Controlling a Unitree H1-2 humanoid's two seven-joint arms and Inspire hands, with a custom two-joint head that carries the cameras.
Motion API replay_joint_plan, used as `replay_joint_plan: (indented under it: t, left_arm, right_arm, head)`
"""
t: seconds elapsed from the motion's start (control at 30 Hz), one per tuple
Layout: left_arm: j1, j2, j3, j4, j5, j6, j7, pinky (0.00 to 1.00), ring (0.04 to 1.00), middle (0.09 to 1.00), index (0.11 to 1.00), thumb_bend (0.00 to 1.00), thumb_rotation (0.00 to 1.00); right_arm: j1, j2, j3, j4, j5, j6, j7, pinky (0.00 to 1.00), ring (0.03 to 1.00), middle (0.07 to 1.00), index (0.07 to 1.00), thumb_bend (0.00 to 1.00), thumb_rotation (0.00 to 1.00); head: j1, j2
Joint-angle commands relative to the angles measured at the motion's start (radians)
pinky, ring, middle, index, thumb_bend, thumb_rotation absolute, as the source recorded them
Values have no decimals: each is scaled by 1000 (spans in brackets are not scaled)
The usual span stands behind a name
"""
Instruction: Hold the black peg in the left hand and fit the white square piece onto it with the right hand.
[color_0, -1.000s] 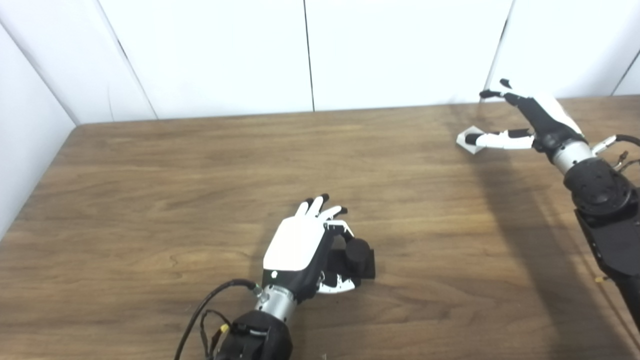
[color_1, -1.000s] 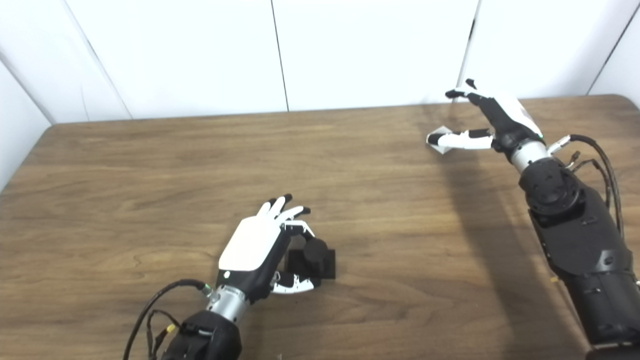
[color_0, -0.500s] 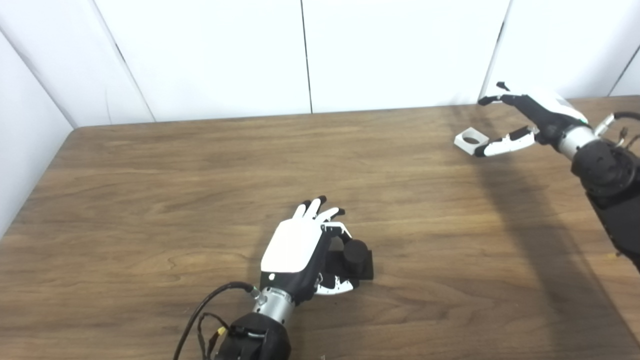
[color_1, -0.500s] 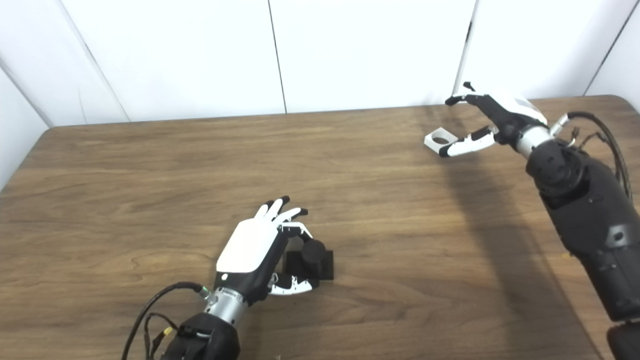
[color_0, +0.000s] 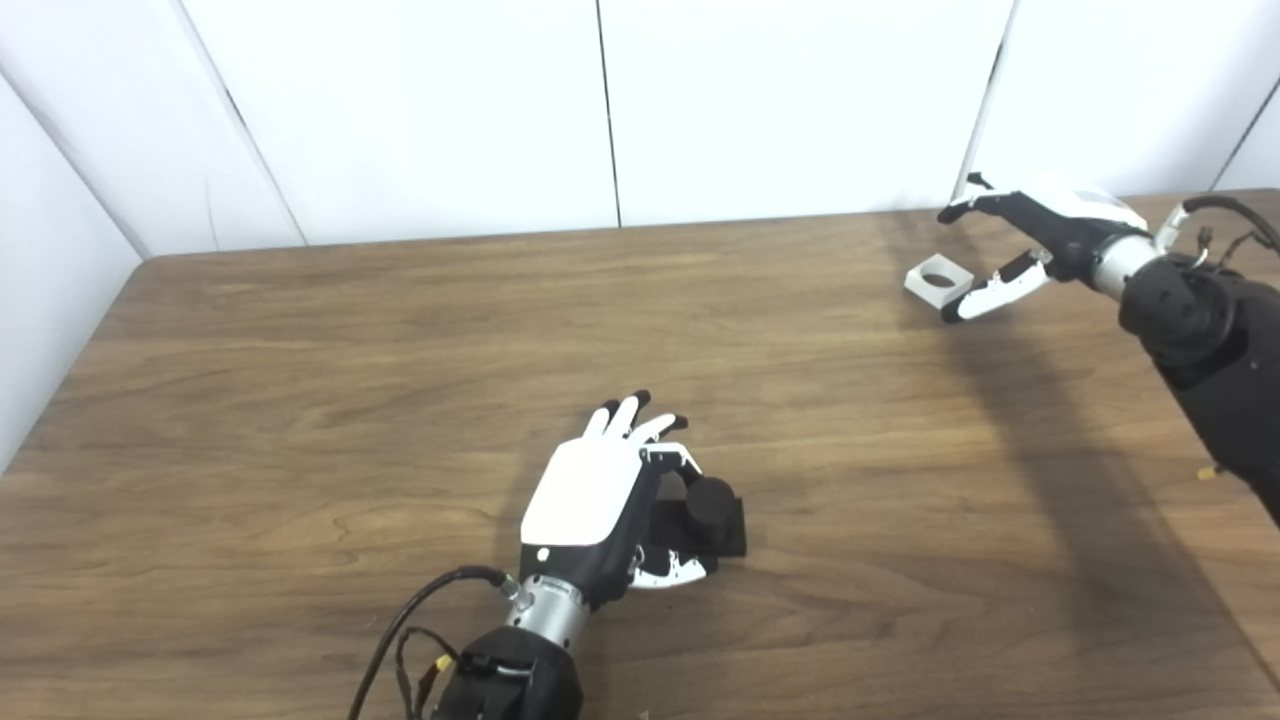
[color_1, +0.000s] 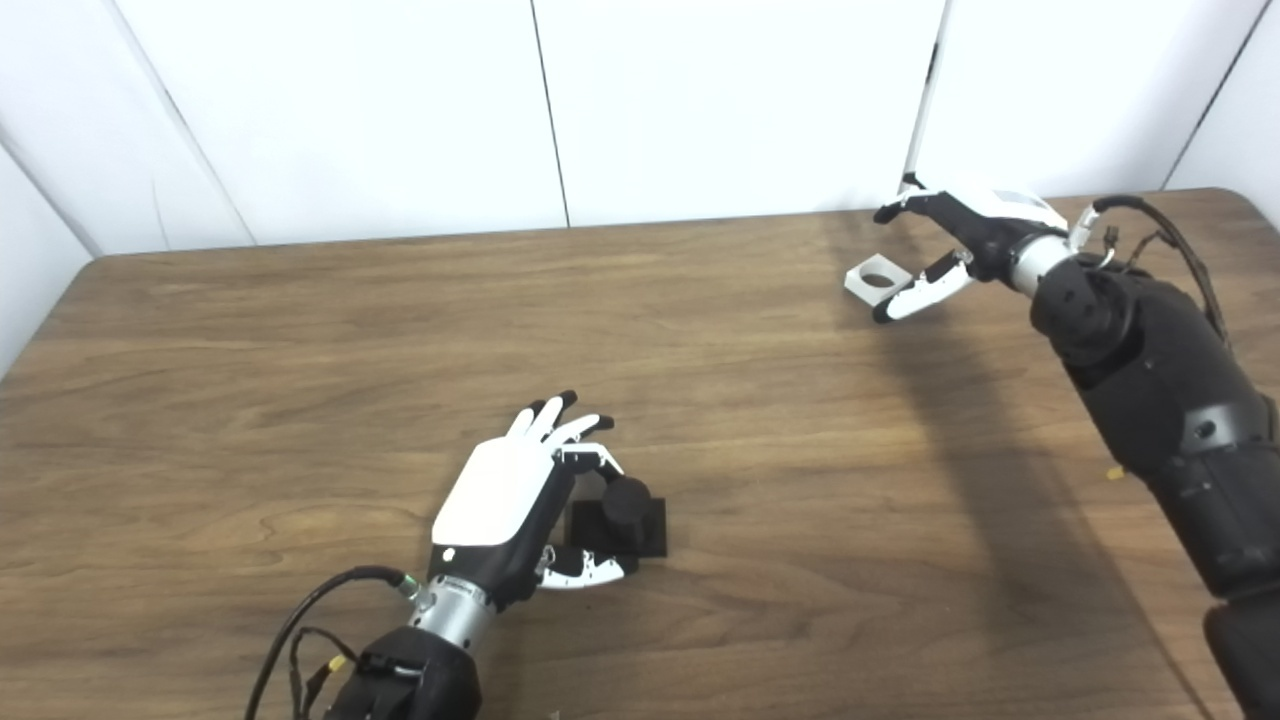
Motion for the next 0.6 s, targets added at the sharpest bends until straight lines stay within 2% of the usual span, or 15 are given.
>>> replay_joint_plan:
  t: [0.0,0.17,0.57]
  left_arm:
    - [10,8,2,32,14,9,-12,1000,1000,883,490,524,72]
    - [12,6,-2,32,18,11,-10,1000,1000,883,490,524,73]
    - [15,7,-3,35,20,13,-10,1000,1000,886,491,524,72]
  right_arm:
    - [-85,-28,8,3,-28,-38,-3,1000,1000,1000,821,839,289]
    - [-110,-14,27,47,-45,-64,-14,1000,1000,1000,802,851,287]
    - [-143,13,66,110,-88,-63,-5,1000,1000,1000,819,850,304]
  head:
    - [-1,0]
    - [-1,-1]
    - [-5,-2]
